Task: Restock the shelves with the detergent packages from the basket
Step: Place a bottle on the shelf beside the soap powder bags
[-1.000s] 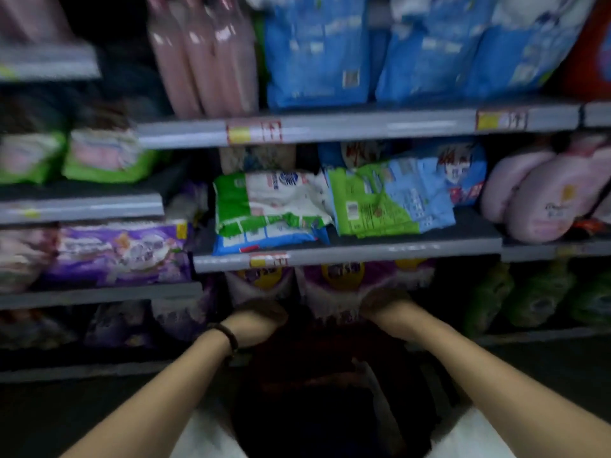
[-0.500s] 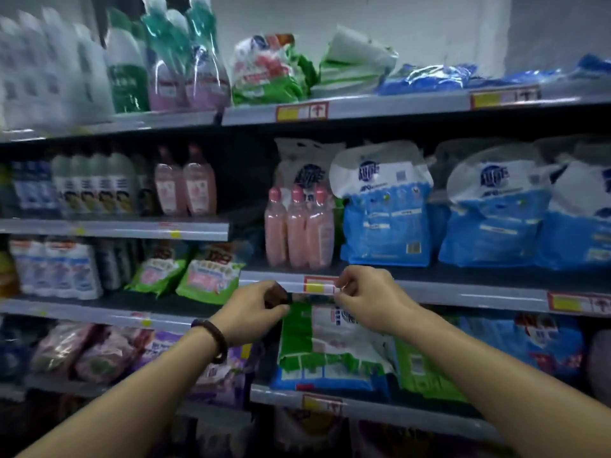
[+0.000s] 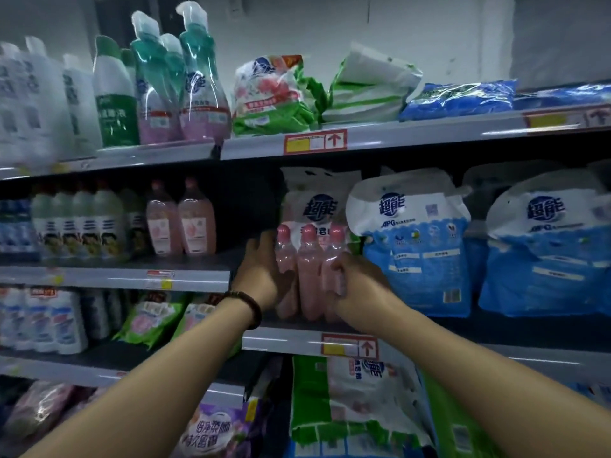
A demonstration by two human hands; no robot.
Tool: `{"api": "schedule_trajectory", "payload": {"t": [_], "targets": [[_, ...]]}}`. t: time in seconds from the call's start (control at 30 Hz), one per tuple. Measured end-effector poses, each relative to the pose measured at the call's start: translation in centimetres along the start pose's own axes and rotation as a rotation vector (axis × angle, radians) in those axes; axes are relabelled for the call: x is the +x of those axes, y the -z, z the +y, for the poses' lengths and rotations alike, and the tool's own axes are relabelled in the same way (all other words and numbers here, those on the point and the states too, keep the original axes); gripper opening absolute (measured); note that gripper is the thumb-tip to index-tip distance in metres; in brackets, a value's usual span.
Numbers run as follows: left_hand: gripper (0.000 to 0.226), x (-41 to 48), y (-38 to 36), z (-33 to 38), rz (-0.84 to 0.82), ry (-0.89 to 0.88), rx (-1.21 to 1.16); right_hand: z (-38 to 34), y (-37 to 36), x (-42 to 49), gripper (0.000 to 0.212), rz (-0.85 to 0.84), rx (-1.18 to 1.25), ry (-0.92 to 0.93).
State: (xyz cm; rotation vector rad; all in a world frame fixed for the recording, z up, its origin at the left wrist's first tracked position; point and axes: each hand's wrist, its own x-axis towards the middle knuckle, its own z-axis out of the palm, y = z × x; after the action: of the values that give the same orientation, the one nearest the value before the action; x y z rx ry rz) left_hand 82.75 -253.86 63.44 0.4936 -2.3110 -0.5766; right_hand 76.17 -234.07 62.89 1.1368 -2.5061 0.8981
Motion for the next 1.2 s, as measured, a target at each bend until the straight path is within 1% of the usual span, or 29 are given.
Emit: {"api": "schedule_trajectory", "payload": {"t": [0.07, 0.13, 0.17, 0.23, 0.3, 0.37, 0.4, 0.43, 0.5, 0.57, 0.63, 0.7, 0.73, 0.83, 0.9, 0.97, 1.03, 1.1, 1.13, 1.2], "targets": [[0.087, 2.1, 0.1, 0.0, 0.003, -0.034, 0.055, -1.3, 0.4, 1.2, 0.037, 0.042, 0.027, 0.031], [0.097, 4.1, 0.1, -0.8, -0.030, -0.106, 0.151, -2.7, 0.5, 2.8, 0.027, 0.069, 0.018, 0.055], [0.099, 4.7, -0.1, -1.4, -0.058, -0.136, 0.195, -3.4, 0.5, 3.6, 0.027, 0.093, -0.013, 0.075], [0.094, 5.4, -0.3, -2.3, -0.107, -0.205, 0.231, -4.5, 0.2, 5.5, 0.037, 0.150, -0.102, 0.110], [0.085, 5.5, -0.6, -2.9, -0.087, -0.267, 0.218, -5.4, -0.1, 7.4, 0.044, 0.131, -0.152, 0.065], [0.077, 5.7, -0.7, -3.3, -0.045, -0.298, 0.217, -6.1, -0.6, 9.5, 0.032, 0.067, -0.161, -0.015], [0.072, 5.9, -0.9, -3.5, -0.034, -0.300, 0.208, -6.2, -0.8, 10.4, 0.023, 0.053, -0.168, -0.049], [0.066, 6.0, -1.0, -3.7, -0.030, -0.296, 0.186, -6.3, -1.1, 11.3, 0.021, 0.058, -0.180, -0.071], [0.057, 6.1, -1.1, -3.9, -0.011, -0.288, 0.137, -6.1, -1.8, 12.8, 0.031, 0.078, -0.207, -0.089], [0.053, 5.9, -1.3, -4.3, 0.012, -0.292, 0.102, -5.7, -2.3, 13.6, 0.035, 0.082, -0.237, -0.089], [0.055, 5.6, -1.3, -4.3, 0.010, -0.270, 0.052, -5.1, -2.6, 14.0, 0.043, 0.115, -0.226, -0.095], [0.059, 5.4, -0.9, -4.2, 0.003, -0.229, 0.007, -4.8, -2.8, 13.9, 0.061, 0.132, -0.203, -0.127], [0.062, 5.3, -0.6, -4.1, -0.001, -0.208, -0.011, -4.8, -2.8, 13.9, 0.064, 0.124, -0.217, -0.143], [0.071, 5.3, -0.1, -4.0, -0.002, -0.149, -0.116, -5.0, -2.9, 13.8, 0.051, 0.084, -0.252, -0.137], [0.074, 5.1, 0.2, -4.0, -0.007, -0.102, -0.181, -5.6, -2.4, 13.7, 0.039, 0.054, -0.197, -0.145], [0.073, 4.9, 0.6, -4.1, -0.008, -0.057, -0.224, -6.0, -1.9, 13.8, 0.026, 0.012, -0.086, -0.194], [0.067, 4.7, 1.5, -4.2, 0.027, -0.055, -0.280, -6.6, -1.4, 13.4, 0.030, -0.011, 0.022, -0.226], [0.056, 4.6, 3.0, -4.3, 0.105, -0.102, -0.339, -7.1, -0.4, 12.8, 0.033, 0.014, 0.110, -0.212], [0.053, 4.7, 3.9, -4.4, 0.135, -0.130, -0.365, -7.4, 0.2, 12.4, 0.032, 0.023, 0.161, -0.191], [0.056, 5.0, 6.1, -4.7, 0.164, -0.156, -0.377, -7.9, 1.5, 11.9, 0.027, 0.048, 0.218, -0.109]]}}
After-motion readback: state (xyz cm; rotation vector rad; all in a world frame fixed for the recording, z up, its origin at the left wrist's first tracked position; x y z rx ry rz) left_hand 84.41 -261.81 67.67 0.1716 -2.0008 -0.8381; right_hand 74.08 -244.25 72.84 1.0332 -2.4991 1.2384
